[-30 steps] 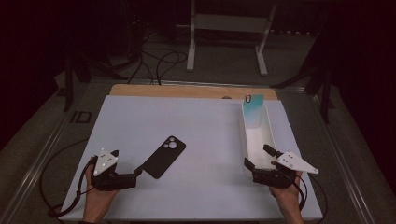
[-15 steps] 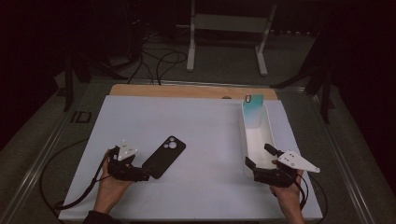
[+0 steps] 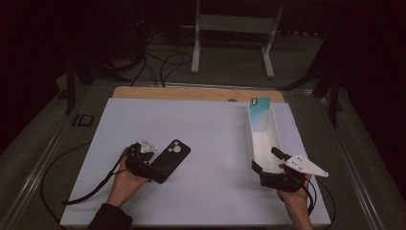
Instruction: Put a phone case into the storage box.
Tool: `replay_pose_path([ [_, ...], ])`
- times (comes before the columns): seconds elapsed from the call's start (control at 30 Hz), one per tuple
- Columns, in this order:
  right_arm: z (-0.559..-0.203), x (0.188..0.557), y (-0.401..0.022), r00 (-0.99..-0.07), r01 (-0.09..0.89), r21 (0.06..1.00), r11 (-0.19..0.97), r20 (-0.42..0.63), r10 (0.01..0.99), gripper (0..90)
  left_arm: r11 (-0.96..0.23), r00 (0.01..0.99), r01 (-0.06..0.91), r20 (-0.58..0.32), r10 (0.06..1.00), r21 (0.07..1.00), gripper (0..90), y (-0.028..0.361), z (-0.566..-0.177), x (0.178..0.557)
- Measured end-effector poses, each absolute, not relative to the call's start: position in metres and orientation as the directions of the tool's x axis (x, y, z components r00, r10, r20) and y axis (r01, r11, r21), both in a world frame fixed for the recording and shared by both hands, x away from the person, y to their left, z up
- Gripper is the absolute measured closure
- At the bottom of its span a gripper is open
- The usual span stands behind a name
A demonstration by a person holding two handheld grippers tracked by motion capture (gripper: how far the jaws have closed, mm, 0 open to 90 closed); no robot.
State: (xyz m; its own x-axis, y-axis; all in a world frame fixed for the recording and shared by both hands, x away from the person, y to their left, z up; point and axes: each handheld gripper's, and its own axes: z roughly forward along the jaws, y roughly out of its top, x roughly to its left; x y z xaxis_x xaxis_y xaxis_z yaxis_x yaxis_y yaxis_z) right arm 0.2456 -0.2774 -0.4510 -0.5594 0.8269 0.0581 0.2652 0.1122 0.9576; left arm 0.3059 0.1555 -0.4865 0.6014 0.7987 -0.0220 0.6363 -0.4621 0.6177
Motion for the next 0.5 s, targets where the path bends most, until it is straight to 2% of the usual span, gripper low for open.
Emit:
replay_pose_path([
  [0.5,-0.451,0.246,-0.277,-0.56,0.267,0.957,0.113,0.059,0.827,9.6,-0.509,0.598,0.689,-0.009,0.802,0.516,0.0,0.139,-0.513,0.315],
])
